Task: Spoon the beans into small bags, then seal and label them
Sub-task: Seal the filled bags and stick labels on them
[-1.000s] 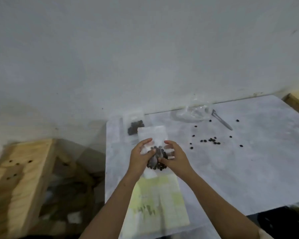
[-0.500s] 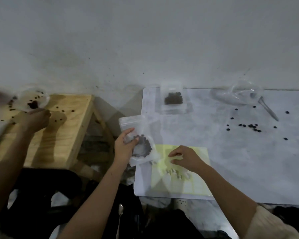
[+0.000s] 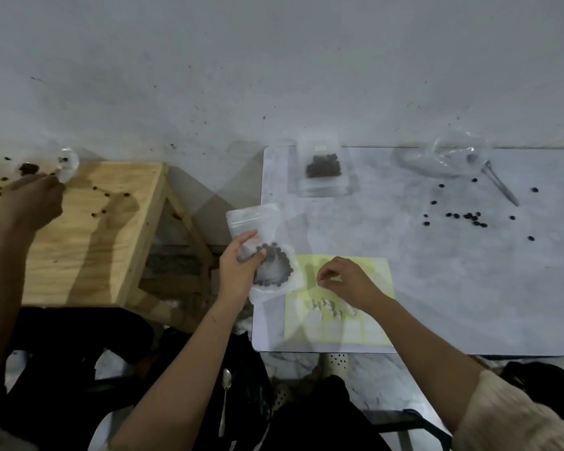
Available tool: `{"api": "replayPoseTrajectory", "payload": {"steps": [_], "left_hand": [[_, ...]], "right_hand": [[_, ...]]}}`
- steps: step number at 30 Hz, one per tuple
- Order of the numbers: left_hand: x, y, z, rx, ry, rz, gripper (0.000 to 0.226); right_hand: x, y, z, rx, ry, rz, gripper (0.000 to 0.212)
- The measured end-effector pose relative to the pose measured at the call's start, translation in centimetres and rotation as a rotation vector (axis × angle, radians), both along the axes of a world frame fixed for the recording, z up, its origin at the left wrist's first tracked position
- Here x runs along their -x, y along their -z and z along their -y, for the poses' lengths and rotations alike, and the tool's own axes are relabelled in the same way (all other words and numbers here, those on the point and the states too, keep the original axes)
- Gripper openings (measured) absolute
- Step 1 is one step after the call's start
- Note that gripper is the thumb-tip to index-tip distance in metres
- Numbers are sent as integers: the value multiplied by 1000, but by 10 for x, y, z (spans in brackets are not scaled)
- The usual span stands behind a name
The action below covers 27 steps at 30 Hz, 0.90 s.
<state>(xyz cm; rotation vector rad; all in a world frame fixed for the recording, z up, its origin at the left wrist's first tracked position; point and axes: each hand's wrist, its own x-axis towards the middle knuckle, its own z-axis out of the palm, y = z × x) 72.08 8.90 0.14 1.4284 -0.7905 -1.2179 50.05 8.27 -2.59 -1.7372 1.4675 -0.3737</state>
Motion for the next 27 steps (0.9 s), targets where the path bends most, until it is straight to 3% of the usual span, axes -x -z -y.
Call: {"api": "replayPoseTrajectory", "payload": {"steps": [5, 12, 17, 27], "left_hand": [[1, -7, 0, 33, 147, 68, 50], [16, -34, 8, 114, 369, 77, 64], [27, -49, 10, 197, 473, 112, 71], [47, -56, 14, 196, 435, 66, 75]], "right_hand": [[-6, -33, 11, 38, 227, 276, 15], [-26, -95, 39, 145, 268, 458, 14], [-34, -112, 42, 150, 386, 451, 9], [-30, -119, 43, 136, 469, 427, 8]]}}
